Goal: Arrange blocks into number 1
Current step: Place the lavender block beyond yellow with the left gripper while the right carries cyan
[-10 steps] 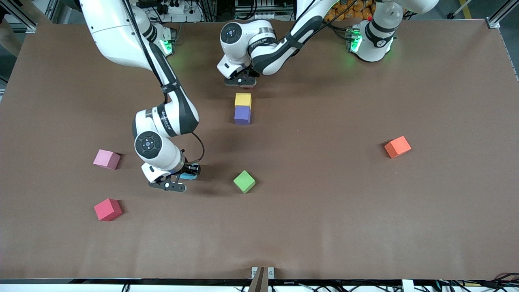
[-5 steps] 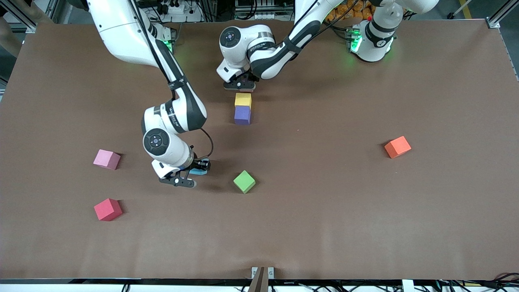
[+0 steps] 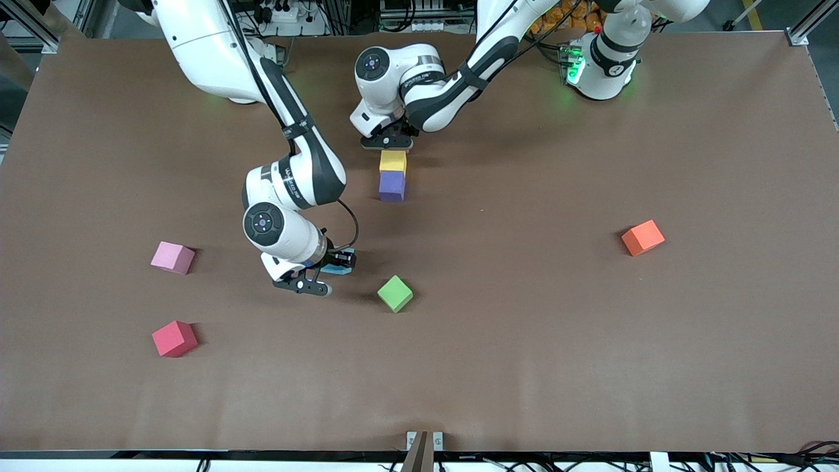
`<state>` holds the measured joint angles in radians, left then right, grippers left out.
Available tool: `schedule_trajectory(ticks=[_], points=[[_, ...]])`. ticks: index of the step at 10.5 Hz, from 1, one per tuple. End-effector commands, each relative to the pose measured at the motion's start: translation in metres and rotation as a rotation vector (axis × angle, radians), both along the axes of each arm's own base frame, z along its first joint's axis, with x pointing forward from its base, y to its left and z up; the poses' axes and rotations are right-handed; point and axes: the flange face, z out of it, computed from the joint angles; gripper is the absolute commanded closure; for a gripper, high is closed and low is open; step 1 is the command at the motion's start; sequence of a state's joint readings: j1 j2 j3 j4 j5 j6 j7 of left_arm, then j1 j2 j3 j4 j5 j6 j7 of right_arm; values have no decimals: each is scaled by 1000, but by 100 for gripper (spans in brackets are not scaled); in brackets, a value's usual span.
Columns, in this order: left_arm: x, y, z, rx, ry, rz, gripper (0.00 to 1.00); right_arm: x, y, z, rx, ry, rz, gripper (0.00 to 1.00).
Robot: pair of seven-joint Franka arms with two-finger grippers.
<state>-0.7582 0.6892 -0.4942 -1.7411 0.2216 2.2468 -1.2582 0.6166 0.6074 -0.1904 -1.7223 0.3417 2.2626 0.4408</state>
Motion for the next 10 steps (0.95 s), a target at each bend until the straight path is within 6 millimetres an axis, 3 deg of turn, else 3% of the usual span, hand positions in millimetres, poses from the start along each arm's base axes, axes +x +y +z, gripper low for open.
schedule_trajectory(ticks=[1, 10], points=[[3, -7, -4, -5, -21, -9, 100, -7, -6, 6, 19, 9, -18, 45], [21, -6, -9, -3, -41, -1, 100, -7, -7, 8, 21, 7, -19, 45]])
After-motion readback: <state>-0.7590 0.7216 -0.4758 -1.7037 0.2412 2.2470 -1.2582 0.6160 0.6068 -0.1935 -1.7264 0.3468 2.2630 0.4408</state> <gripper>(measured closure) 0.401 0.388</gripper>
